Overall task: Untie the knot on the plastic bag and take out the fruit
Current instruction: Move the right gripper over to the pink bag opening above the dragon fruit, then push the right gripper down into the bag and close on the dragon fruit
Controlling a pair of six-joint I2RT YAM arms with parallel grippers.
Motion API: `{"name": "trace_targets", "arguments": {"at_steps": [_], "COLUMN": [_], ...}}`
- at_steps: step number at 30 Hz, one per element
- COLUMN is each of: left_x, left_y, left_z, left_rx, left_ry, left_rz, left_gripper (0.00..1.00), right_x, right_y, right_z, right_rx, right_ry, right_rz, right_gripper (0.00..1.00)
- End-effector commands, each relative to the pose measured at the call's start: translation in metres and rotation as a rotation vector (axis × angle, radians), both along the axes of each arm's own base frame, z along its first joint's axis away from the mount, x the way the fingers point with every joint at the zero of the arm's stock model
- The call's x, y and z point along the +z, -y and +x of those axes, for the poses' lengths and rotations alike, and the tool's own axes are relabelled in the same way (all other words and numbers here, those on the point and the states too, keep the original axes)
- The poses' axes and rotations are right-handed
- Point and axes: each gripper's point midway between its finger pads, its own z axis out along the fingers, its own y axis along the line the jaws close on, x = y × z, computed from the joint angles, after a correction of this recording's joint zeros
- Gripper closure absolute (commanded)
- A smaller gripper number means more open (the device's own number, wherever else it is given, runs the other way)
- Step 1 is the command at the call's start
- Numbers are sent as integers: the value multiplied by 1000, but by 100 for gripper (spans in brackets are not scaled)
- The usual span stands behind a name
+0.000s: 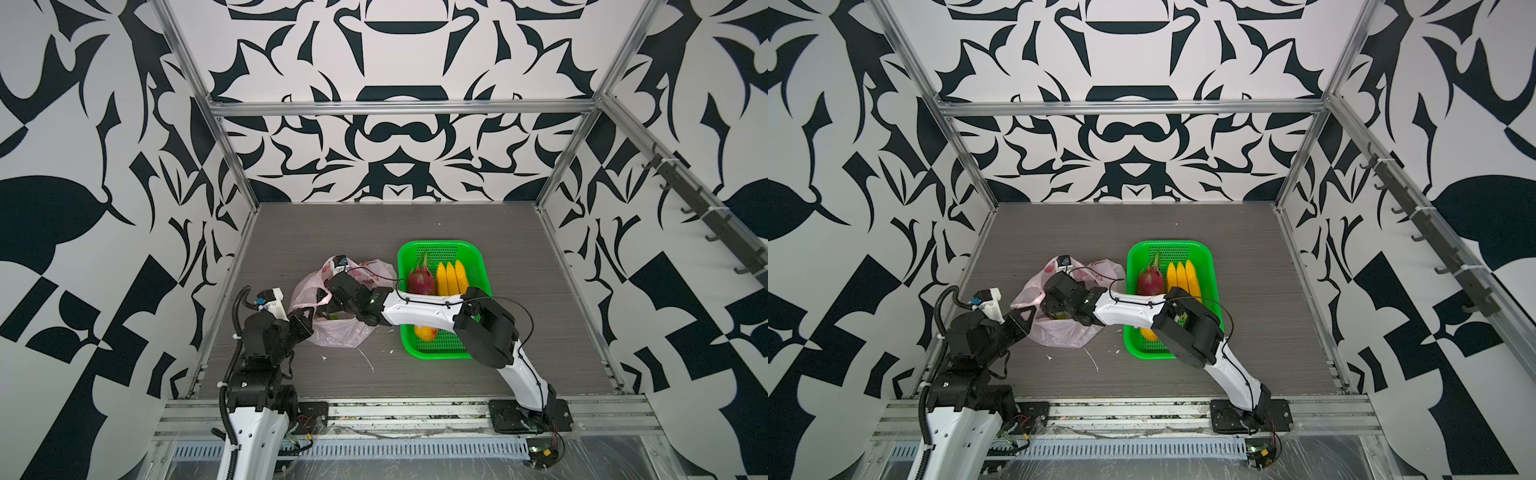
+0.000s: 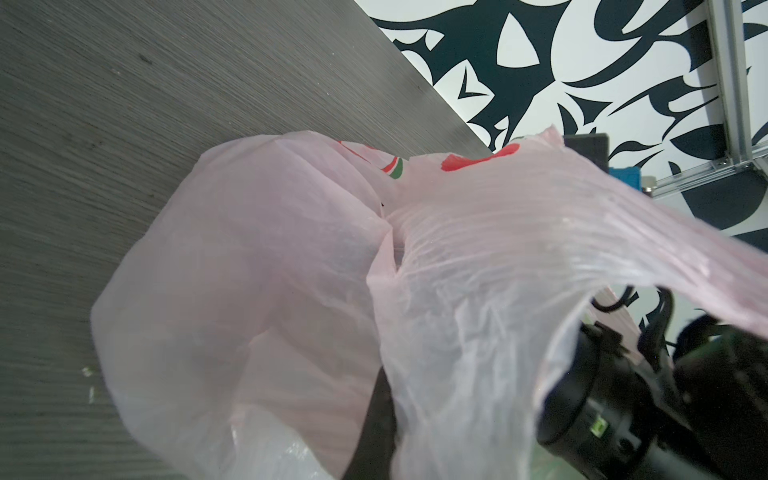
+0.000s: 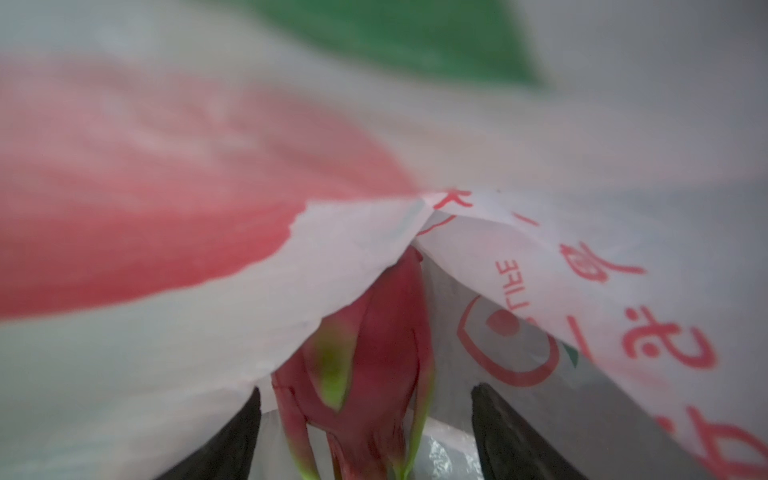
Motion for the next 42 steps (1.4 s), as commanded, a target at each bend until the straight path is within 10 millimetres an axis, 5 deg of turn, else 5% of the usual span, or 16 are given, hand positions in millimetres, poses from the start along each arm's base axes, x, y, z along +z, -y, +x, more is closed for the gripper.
{"name": "trace_targets", "arguments": {"at_steps": [1, 13, 26, 42], "left_x": [10, 36, 19, 2], "left_y": [2, 5, 0, -1], "left_z": [5, 11, 7, 9], "left_rx": [-13, -41, -22, -12], "left_ry": [34, 95, 67, 55], "left_rz": [-8, 17, 38, 36], "left_gripper": [100, 100, 100, 100], "right_x": [35, 25, 10, 3], "right_y": [-13, -25, -26, -26], "right_z": [4, 7, 3, -30], "right_rx": [19, 40, 51, 116], "right_ry": [43, -18, -80, -125], "right_rz": [80, 115, 95, 35], "right_gripper": [18, 16, 20, 21]}}
